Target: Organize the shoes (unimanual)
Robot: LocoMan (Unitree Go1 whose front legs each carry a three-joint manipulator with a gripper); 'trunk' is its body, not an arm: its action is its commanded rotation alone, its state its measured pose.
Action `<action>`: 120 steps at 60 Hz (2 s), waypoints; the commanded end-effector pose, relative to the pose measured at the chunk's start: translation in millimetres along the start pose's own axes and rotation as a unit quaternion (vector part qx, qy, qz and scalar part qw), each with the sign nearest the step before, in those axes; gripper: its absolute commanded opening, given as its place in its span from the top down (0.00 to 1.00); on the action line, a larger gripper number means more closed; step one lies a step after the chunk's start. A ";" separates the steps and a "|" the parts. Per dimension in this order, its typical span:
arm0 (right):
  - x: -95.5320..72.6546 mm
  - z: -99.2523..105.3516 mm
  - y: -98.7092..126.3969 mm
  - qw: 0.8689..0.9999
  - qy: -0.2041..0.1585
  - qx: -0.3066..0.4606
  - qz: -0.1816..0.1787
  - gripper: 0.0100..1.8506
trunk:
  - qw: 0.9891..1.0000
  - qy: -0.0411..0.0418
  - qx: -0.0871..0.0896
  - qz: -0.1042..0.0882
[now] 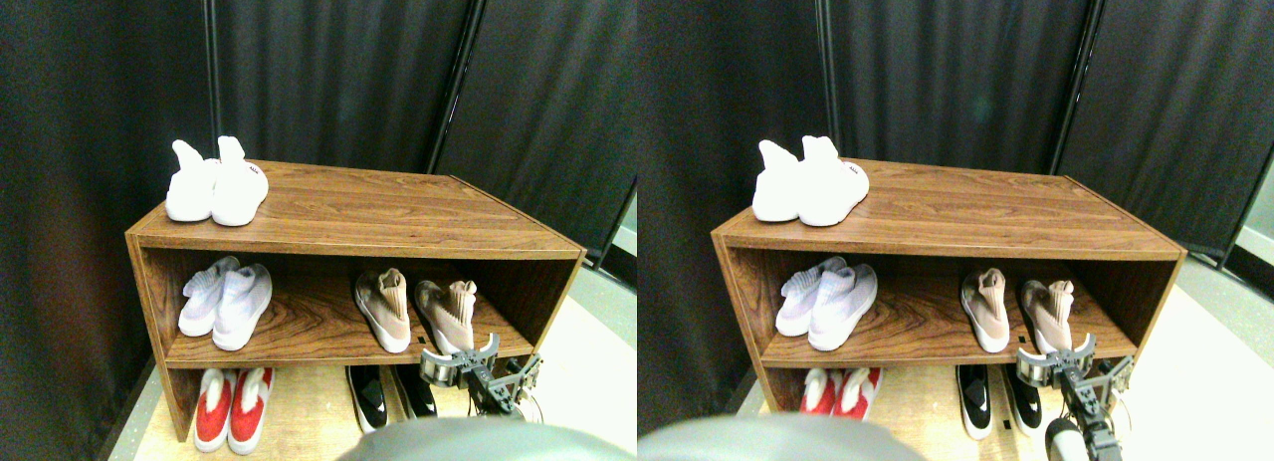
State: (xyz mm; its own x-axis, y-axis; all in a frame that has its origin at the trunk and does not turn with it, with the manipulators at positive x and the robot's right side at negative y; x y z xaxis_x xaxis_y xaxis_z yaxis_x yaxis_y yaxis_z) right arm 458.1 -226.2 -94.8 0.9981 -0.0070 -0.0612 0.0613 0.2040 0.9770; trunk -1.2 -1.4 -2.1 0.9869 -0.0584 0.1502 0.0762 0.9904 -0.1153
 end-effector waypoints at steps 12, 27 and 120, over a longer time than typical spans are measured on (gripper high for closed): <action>-32.7 4.4 21.6 0.998 0.015 -0.021 0.050 0.23 | 1.000 0.003 0.000 -0.001; -68.2 23.4 26.0 0.995 0.021 -0.028 0.090 0.31 | 1.000 0.002 0.000 -0.003; 40.0 56.3 9.8 0.990 -0.119 -0.050 0.058 0.97 | 0.999 0.006 -0.014 0.035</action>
State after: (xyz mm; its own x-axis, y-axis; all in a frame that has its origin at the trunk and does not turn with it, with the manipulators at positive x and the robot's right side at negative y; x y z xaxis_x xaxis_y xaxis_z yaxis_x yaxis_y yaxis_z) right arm 498.4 -281.7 -79.4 0.9748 -0.2110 0.0728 0.0003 0.3275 0.9449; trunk -2.3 -1.1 -0.3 0.9892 -0.0188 0.1453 0.0396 0.9892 -0.1413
